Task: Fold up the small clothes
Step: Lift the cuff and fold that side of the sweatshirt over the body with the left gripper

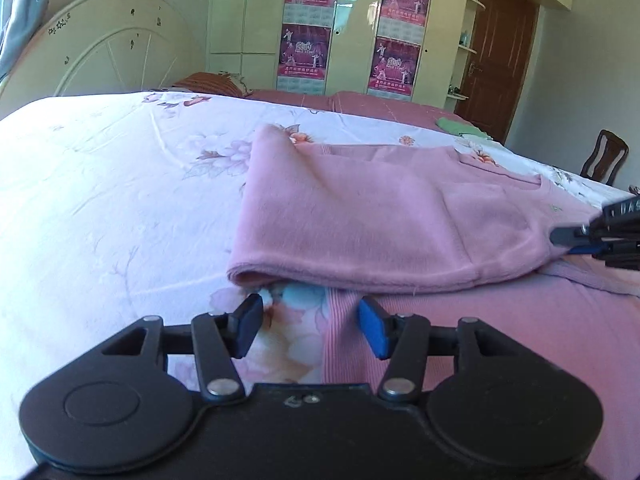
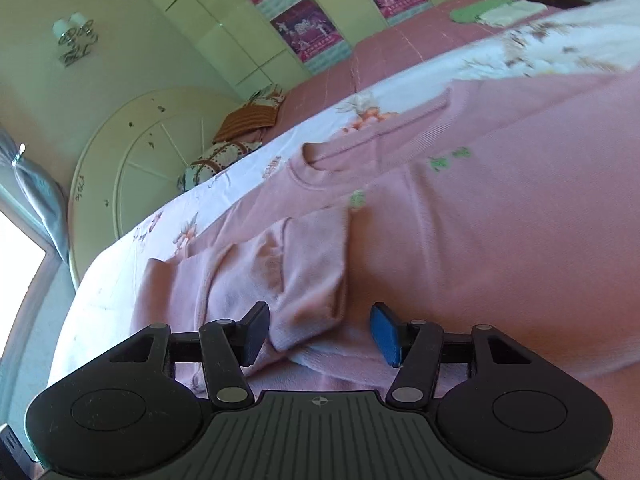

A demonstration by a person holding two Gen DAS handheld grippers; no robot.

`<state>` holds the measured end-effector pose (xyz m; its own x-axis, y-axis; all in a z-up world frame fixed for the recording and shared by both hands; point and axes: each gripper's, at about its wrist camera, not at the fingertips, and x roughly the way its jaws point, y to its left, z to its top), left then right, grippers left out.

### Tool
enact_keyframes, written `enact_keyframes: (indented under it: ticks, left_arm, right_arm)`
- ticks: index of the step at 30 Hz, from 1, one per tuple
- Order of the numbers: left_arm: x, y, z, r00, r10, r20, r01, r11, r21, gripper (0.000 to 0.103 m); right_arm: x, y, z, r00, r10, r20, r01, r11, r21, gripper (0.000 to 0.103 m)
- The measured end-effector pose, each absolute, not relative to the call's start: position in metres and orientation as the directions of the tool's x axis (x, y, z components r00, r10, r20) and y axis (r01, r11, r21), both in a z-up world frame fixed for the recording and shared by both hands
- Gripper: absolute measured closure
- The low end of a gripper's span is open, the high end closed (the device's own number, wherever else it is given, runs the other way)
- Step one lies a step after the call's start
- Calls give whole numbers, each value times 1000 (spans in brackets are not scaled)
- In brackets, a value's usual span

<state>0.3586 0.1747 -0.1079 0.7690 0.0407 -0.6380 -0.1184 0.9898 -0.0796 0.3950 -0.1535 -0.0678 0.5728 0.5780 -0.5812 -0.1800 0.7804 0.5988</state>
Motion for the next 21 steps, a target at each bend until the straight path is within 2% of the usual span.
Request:
enact_keyframes:
  ticks: [1,3,6,9,13,21]
  left_arm:
    - [362,174,-108,772,39,-635,-115,990,-79,52]
    - [367,173,-108,775,39,-631,-107,992,-69,53]
    - [368,172,-108,777,33,-628,-88,994,-57,54]
    - [367,174,-109,781,23,-625,-77,995,-60,55]
    - [371,173,-106,794,5,-608,-58,996,-67,57]
    - [387,178,-108,786,0,-619,-65,994,-83,61]
  right_arm:
    - [397,-149,-65,565,573,-594,-192,792,580,97]
    - [396,-146,-54,597,540,-593,-219,821,527,98]
    - [383,-162,-22,700,487,-522,-246,851,463,98]
    - [373,-199,-4,793,375,-480,-167,891,422,98]
    - [379,-219,-25,742,362,-565,-123,901,415,98]
    - [375,-223,-38,725,366,-583,-110,898,427,98]
